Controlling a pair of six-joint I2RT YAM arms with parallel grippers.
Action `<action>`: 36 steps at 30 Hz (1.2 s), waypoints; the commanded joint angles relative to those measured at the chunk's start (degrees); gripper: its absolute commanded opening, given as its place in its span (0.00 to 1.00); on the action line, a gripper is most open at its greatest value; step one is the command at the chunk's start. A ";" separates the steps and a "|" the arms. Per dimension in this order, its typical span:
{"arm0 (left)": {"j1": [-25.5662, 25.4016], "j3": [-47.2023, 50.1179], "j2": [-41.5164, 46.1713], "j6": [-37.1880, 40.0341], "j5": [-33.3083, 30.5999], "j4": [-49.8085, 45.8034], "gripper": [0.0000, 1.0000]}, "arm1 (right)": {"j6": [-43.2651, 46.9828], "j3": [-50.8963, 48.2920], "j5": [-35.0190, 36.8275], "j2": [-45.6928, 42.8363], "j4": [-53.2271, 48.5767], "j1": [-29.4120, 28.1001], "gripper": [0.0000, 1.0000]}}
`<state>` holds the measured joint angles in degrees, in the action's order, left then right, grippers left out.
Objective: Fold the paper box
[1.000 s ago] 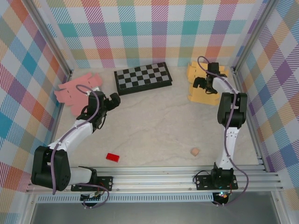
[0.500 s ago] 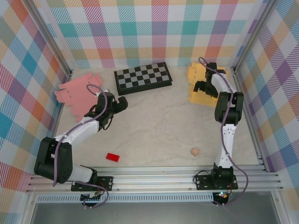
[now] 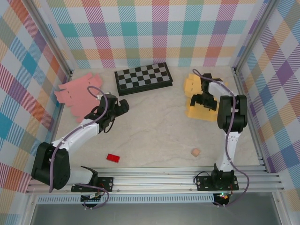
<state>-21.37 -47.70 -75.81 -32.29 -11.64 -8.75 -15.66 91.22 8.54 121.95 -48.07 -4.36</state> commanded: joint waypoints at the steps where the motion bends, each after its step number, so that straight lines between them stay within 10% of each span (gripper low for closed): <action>1: -1.08 1.42 2.53 -1.36 -0.21 -1.88 1.00 | -0.14 -7.80 -0.54 -3.86 -1.76 -1.97 1.00; 20: -7.97 2.90 1.29 -0.49 8.05 2.80 0.99 | -1.13 -24.13 -4.56 -28.05 1.49 -13.37 1.00; 36: -16.03 -22.05 -28.09 2.53 19.33 6.63 0.90 | 4.06 -27.93 -0.42 -47.26 7.17 -13.30 1.00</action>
<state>-36.49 -65.93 -100.20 -30.85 4.27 -3.64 -12.86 65.08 6.90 77.47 -42.50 -17.47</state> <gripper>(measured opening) 0.909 0.997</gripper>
